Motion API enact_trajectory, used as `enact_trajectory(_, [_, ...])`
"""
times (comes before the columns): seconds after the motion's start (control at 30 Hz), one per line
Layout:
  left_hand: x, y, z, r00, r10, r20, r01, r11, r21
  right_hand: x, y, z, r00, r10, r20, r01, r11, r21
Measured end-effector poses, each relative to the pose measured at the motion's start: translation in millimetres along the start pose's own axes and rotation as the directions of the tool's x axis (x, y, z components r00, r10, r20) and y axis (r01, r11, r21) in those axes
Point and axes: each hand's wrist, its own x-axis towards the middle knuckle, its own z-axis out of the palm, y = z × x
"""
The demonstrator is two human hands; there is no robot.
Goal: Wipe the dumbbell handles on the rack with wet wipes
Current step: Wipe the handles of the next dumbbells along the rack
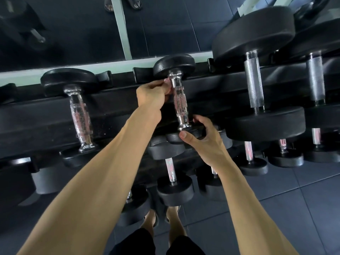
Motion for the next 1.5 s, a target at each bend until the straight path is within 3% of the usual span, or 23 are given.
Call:
enact_trajectory(0.07, [-4,-3,7,0.996,-0.066,-0.064,0.052,0.978,-0.202,1,2,0,1.000,-0.007,0.003,0.007,1.000,-0.006])
enact_trajectory(0.13, [-7,-8,14,0.992,-0.057,-0.109,0.028,0.968,-0.249,2,5,0,1.000,-0.007,0.005,0.007,1.000,-0.002])
enact_trajectory(0.23, [-17,-11,10,0.998,-0.059,-0.002,0.058,0.982,-0.178,4,8,0,0.999,-0.039,-0.014,0.040,0.998,0.050])
enact_trajectory(0.33, [-25,-21,-13,0.988,-0.074,0.137,0.074,0.997,0.001,6,11,2,0.998,-0.055,-0.013,0.056,0.995,0.084])
enact_trajectory(0.43, [-28,-25,-21,0.993,-0.029,0.117,0.013,0.990,0.140,7,13,3,0.998,-0.059,-0.009,0.060,0.994,0.093])
enact_trajectory(0.6, [-18,-2,2,1.000,-0.007,-0.031,0.005,0.997,-0.081,7,12,2,0.998,-0.065,-0.018,0.066,0.996,0.063])
enact_trajectory(0.77, [-36,-36,-21,0.996,-0.053,0.072,0.028,0.950,0.312,8,13,5,0.997,-0.070,-0.029,0.073,0.991,0.108])
enact_trajectory(0.83, [-40,-40,-23,0.997,-0.044,0.070,0.026,0.970,0.241,8,13,5,0.997,-0.076,-0.032,0.079,0.991,0.109])
enact_trajectory(0.9, [-35,-29,-12,1.000,-0.012,-0.009,0.012,1.000,0.027,7,12,5,0.996,-0.082,-0.030,0.085,0.991,0.101])
enact_trajectory(0.97, [-27,-21,-2,0.997,0.010,-0.074,-0.012,1.000,-0.026,6,12,6,0.995,-0.091,-0.038,0.094,0.991,0.096])
enact_trajectory(1.03, [-28,-27,-5,0.997,0.040,-0.061,-0.033,0.992,0.121,6,12,9,0.995,-0.091,-0.045,0.095,0.990,0.106])
enact_trajectory(1.17, [-47,-43,-30,0.992,0.006,0.129,-0.066,0.884,0.463,7,12,9,0.994,-0.092,-0.053,0.098,0.987,0.125])
enact_trajectory(1.27, [-47,-35,-32,0.982,0.055,0.182,-0.131,0.889,0.439,7,12,8,0.995,-0.093,-0.045,0.098,0.989,0.115])
enact_trajectory(1.37, [-40,-26,-25,0.992,0.069,0.101,-0.085,0.984,0.159,6,11,7,0.994,-0.100,-0.045,0.104,0.989,0.103])
enact_trajectory(1.4, [-39,-26,-25,0.993,0.075,0.089,-0.087,0.986,0.141,6,11,7,0.993,-0.104,-0.047,0.108,0.989,0.105])
enact_trajectory(1.5, [-47,-33,-31,0.984,0.048,0.169,-0.105,0.934,0.342,6,11,9,0.992,-0.105,-0.064,0.113,0.986,0.122])
